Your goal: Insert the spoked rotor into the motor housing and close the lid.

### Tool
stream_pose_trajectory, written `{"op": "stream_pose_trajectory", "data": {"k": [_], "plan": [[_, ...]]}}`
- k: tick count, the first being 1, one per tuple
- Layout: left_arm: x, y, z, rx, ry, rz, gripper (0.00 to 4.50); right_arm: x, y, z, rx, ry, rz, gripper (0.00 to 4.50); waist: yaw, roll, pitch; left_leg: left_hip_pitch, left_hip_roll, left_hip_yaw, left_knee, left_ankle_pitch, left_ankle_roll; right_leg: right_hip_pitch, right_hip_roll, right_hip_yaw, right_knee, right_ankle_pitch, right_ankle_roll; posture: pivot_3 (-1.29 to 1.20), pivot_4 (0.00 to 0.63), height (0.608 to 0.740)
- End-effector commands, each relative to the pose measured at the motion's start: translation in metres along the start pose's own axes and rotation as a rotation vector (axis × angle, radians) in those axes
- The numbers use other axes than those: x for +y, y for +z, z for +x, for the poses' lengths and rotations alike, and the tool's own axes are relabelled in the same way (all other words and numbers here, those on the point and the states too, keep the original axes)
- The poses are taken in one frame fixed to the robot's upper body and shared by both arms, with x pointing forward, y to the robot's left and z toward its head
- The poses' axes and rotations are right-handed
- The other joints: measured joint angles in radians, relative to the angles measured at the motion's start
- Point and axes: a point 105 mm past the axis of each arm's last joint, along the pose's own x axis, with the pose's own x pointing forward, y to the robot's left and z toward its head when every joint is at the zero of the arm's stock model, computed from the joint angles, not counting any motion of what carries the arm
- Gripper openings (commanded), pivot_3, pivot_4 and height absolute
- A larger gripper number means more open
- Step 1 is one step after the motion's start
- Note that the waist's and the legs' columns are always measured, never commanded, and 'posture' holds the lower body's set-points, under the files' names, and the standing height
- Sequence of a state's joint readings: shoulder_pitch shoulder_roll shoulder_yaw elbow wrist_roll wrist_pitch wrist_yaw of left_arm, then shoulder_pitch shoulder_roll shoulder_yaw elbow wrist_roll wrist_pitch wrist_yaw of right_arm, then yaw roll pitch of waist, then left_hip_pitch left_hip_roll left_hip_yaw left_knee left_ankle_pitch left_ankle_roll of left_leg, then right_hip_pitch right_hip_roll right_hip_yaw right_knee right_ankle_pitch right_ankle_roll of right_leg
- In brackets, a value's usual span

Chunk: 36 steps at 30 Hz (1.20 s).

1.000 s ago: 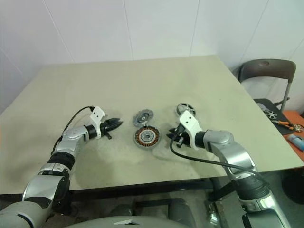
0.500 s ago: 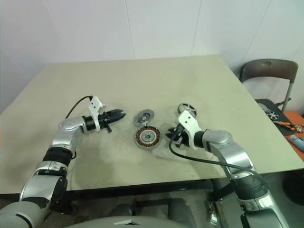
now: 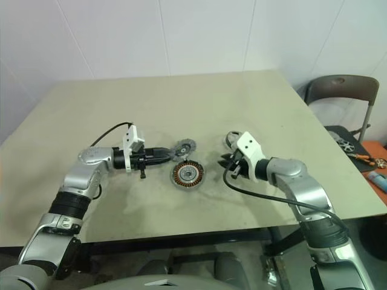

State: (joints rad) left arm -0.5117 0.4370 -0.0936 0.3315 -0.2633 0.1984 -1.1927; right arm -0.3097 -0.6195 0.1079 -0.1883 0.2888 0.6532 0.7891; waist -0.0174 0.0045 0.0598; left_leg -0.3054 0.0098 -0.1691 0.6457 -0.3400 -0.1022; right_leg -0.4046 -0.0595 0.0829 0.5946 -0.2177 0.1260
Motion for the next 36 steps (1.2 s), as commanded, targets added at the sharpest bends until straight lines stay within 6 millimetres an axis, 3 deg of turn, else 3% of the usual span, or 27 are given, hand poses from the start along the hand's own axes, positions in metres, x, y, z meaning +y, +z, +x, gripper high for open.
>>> {"op": "stream_pose_trajectory", "data": {"k": [1, 12, 25, 36], "plan": [[-0.004, 0.008, 0.010, -0.019, -0.015, 0.070, 0.71, -0.001, 0.009, -0.003, -0.034, -0.012, -0.030, 0.94, 0.000, 0.000, 0.000, 0.000, 0.000, 0.000, 0.000, 0.000, 0.000, 0.000, 0.000, 0.000, 0.000, 0.000, 0.000, 0.00, 0.000, 0.740], [-0.014, -0.005, 0.028, 0.003, -0.076, 0.033, 0.71, 0.005, 0.006, 0.001, -0.028, -0.008, -0.022, 0.94, -0.001, 0.000, 0.000, 0.000, 0.000, 0.000, 0.000, 0.000, 0.000, 0.000, 0.000, 0.000, 0.000, 0.000, 0.000, 0.00, 0.000, 0.740], [-0.023, -0.007, 0.048, -0.001, -0.071, -0.022, 0.71, 0.007, 0.002, 0.001, -0.016, -0.010, -0.019, 0.94, 0.001, 0.000, 0.000, 0.000, 0.000, 0.000, 0.000, 0.000, 0.000, 0.000, 0.000, 0.000, 0.000, 0.000, 0.000, 0.00, 0.000, 0.740], [-0.030, -0.006, 0.041, 0.031, -0.084, -0.036, 0.71, 0.008, 0.001, 0.000, -0.010, -0.012, -0.017, 0.94, 0.000, 0.000, 0.000, 0.000, 0.000, 0.000, 0.001, 0.000, 0.000, 0.000, 0.000, 0.000, 0.000, -0.001, 0.000, 0.00, 0.000, 0.740]]}}
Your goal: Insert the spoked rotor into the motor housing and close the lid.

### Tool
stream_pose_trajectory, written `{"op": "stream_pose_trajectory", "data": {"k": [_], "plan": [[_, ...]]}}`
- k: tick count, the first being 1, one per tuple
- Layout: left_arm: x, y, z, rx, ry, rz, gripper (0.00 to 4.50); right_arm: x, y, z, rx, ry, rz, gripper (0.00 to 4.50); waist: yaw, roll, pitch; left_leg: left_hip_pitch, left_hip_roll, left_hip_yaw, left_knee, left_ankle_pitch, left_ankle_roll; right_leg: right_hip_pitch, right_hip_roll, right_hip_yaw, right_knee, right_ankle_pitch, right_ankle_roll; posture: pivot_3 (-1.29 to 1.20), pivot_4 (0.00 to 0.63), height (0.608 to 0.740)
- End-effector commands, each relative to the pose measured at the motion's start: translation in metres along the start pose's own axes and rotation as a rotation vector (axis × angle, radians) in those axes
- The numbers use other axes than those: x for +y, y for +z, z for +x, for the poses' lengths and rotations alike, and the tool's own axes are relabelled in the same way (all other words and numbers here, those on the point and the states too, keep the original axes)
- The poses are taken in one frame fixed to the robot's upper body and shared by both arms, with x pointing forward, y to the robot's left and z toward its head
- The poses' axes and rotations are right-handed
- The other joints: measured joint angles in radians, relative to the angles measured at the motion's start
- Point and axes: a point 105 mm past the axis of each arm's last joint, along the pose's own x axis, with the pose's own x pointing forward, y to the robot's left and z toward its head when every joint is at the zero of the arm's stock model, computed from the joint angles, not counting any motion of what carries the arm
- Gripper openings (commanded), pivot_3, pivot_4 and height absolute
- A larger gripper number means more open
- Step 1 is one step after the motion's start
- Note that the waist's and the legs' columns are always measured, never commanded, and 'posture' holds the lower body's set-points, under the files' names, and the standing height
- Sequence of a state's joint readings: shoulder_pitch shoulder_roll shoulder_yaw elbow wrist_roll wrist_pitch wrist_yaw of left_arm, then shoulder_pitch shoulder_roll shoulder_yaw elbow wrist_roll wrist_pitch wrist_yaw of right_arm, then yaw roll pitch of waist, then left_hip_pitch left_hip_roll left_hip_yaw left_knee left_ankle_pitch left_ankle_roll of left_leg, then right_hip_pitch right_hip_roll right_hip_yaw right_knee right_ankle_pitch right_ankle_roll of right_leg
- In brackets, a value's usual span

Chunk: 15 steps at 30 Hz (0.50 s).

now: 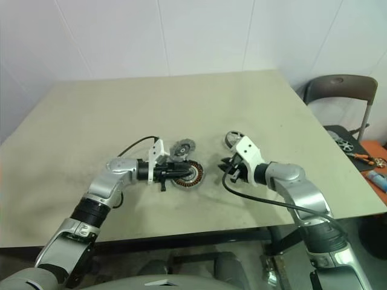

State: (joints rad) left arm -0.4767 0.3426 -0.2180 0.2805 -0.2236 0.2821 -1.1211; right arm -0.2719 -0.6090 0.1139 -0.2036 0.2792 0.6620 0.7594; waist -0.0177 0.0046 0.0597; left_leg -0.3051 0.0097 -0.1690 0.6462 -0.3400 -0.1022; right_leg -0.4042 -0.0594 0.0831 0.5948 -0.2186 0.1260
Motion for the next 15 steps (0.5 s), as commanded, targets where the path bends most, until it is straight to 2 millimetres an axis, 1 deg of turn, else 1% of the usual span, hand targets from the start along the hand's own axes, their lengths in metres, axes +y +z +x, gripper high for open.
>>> {"op": "stream_pose_trajectory", "data": {"k": [1, 7, 15], "plan": [[0.000, 0.011, -0.002, -0.019, 0.001, 0.038, 0.71, 0.004, 0.011, -0.001, -0.032, 0.006, -0.039, 0.94, 0.001, 0.000, 0.000, 0.000, 0.000, 0.000, 0.000, 0.000, 0.000, 0.000, 0.000, 0.000, 0.000, 0.000, 0.000, 0.00, 0.000, 0.740], [0.006, 0.003, -0.005, -0.003, 0.025, 0.036, 0.71, 0.003, 0.011, 0.000, -0.031, 0.001, -0.039, 0.94, 0.000, 0.000, 0.000, 0.000, 0.000, 0.000, 0.000, 0.000, 0.000, 0.000, 0.000, 0.000, 0.000, 0.000, 0.000, 0.00, 0.000, 0.740], [0.001, 0.000, -0.004, -0.003, 0.008, 0.031, 0.71, 0.002, 0.010, 0.000, -0.028, -0.001, -0.035, 0.94, 0.001, 0.000, 0.000, 0.000, 0.000, 0.000, 0.000, 0.000, 0.000, 0.000, 0.000, 0.000, 0.000, 0.000, 0.000, 0.00, 0.000, 0.740]]}}
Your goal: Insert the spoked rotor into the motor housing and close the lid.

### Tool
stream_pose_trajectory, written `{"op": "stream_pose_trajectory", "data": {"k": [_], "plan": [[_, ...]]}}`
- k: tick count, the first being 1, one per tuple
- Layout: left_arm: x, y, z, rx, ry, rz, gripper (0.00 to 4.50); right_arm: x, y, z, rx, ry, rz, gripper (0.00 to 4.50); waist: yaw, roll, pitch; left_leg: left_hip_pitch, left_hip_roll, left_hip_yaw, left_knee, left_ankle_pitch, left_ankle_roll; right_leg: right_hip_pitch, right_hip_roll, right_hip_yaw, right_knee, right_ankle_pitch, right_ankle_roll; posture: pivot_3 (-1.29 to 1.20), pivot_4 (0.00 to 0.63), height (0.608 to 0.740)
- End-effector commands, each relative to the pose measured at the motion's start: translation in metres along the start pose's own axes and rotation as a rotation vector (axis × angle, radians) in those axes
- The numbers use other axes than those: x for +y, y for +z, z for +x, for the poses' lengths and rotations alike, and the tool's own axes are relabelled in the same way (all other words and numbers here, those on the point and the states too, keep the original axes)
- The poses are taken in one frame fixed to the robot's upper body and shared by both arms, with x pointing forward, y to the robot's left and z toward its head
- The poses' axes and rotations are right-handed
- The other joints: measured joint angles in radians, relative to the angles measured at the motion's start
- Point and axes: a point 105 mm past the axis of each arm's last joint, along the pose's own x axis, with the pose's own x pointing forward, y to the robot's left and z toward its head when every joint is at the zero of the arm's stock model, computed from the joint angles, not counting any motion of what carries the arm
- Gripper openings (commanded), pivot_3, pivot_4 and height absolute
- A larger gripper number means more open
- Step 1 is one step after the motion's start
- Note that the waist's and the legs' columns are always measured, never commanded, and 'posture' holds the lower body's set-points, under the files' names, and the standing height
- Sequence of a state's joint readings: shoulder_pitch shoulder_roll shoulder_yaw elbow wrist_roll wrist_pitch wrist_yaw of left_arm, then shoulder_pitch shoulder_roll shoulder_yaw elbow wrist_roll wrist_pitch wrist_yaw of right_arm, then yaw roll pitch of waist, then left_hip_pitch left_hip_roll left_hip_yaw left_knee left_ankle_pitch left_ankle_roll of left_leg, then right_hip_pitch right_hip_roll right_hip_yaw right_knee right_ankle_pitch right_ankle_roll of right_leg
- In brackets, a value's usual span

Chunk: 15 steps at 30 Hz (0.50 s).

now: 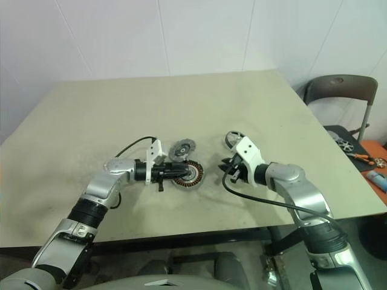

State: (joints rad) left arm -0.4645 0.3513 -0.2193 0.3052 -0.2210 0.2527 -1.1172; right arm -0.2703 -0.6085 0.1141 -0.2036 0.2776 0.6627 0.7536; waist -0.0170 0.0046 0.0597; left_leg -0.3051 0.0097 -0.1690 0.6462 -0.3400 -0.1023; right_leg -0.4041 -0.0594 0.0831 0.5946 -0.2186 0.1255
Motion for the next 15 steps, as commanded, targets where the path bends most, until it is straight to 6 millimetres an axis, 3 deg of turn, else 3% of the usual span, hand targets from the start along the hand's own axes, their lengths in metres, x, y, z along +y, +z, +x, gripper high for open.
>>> {"op": "stream_pose_trajectory", "data": {"k": [1, 15], "plan": [[-0.0009, 0.0077, -0.0014, -0.013, -0.007, 0.036, 0.71, 0.0031, 0.0106, -0.0002, -0.030, 0.006, -0.036, 0.94, 0.000, 0.000, 0.000, 0.000, 0.000, 0.000, 0.000, 0.000, 0.000, 0.000, 0.000, 0.000, 0.000, 0.000, 0.000, 0.00, 0.000, 0.740], [-0.0001, 0.0071, -0.0012, -0.023, 0.015, 0.036, 0.71, 0.0032, 0.0091, 0.0006, -0.026, 0.002, -0.037, 0.94, 0.000, 0.000, 0.000, 0.000, 0.000, 0.000, 0.000, 0.000, 0.000, 0.000, 0.000, 0.000, 0.000, 0.000, 0.000, 0.00, 0.000, 0.740]]}}
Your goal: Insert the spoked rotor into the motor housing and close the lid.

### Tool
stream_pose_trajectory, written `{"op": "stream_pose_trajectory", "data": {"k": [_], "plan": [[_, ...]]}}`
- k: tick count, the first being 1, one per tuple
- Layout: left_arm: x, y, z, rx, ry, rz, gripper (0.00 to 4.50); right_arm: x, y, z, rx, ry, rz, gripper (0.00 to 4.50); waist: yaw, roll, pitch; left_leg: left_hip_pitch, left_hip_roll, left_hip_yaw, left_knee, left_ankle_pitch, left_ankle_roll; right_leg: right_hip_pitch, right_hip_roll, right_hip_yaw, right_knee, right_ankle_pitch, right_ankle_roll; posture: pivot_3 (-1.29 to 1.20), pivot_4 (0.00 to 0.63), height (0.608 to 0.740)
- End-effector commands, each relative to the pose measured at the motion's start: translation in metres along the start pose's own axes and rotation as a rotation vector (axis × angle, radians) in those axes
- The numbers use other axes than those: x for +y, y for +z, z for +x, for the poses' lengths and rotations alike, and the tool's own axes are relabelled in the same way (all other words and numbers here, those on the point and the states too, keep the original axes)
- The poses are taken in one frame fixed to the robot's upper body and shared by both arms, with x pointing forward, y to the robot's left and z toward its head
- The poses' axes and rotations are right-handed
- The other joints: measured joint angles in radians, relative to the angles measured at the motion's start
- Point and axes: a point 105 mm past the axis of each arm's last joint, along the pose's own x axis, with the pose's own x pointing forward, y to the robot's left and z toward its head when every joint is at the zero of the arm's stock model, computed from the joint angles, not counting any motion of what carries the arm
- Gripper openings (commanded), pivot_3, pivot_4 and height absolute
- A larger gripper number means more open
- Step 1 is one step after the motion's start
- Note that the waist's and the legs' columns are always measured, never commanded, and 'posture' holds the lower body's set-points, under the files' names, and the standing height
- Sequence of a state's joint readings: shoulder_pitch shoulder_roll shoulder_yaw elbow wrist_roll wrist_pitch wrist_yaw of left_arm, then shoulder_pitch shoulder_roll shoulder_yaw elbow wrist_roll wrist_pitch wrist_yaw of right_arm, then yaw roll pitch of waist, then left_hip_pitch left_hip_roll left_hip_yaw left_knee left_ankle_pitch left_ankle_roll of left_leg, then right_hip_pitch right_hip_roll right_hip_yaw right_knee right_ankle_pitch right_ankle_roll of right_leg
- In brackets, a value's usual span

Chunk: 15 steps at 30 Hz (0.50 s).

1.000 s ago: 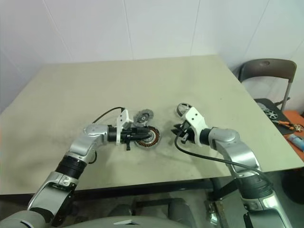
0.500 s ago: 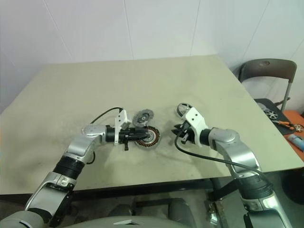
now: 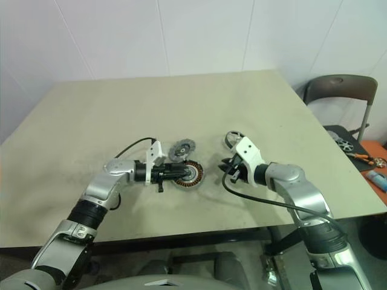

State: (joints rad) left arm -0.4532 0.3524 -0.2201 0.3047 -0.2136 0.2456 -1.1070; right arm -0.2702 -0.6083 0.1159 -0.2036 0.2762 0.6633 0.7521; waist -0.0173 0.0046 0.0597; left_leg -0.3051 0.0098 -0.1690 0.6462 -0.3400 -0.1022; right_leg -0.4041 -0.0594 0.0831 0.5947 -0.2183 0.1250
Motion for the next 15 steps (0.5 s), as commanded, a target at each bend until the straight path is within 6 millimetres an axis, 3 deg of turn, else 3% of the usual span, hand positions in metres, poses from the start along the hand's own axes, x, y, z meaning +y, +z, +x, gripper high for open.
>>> {"op": "stream_pose_trajectory", "data": {"k": [1, 2, 6, 10, 15], "plan": [[-0.002, 0.011, 0.000, -0.030, -0.011, 0.031, 0.71, 0.003, 0.009, 0.000, -0.028, 0.002, -0.037, 0.94, 0.000, 0.000, 0.000, 0.000, 0.000, 0.000, 0.000, 0.000, 0.000, 0.000, 0.000, 0.000, 0.000, 0.000, 0.000, 0.00, 0.000, 0.740], [-0.005, 0.010, -0.001, -0.027, -0.030, 0.022, 0.71, 0.003, 0.009, 0.000, -0.028, 0.001, -0.036, 0.94, 0.000, 0.000, 0.000, 0.000, 0.000, 0.000, 0.000, 0.000, 0.000, 0.000, 0.000, 0.000, 0.000, 0.000, 0.000, 0.00, 0.000, 0.740], [-0.006, 0.009, -0.002, -0.016, -0.035, 0.012, 2.05, 0.002, 0.009, 0.001, -0.028, 0.001, -0.037, 0.94, 0.000, 0.000, 0.000, 0.000, 0.000, 0.000, 0.000, 0.000, 0.000, 0.000, 0.000, 0.000, 0.000, 0.000, 0.000, 0.00, 0.000, 0.740], [0.008, 0.011, 0.000, -0.030, 0.070, 0.045, 3.36, 0.002, 0.009, 0.001, -0.028, 0.001, -0.037, 0.94, 0.001, 0.000, 0.000, 0.000, 0.000, 0.000, 0.000, 0.000, 0.000, 0.000, 0.000, 0.000, 0.000, 0.000, 0.000, 0.00, 0.000, 0.740], [0.012, 0.015, -0.004, -0.040, 0.078, 0.064, 3.36, 0.003, 0.009, 0.001, -0.028, 0.002, -0.036, 0.94, 0.000, 0.000, 0.000, 0.000, 0.000, 0.000, 0.000, 0.000, 0.000, 0.000, 0.000, 0.000, 0.000, 0.000, 0.000, 0.00, 0.000, 0.740]]}}
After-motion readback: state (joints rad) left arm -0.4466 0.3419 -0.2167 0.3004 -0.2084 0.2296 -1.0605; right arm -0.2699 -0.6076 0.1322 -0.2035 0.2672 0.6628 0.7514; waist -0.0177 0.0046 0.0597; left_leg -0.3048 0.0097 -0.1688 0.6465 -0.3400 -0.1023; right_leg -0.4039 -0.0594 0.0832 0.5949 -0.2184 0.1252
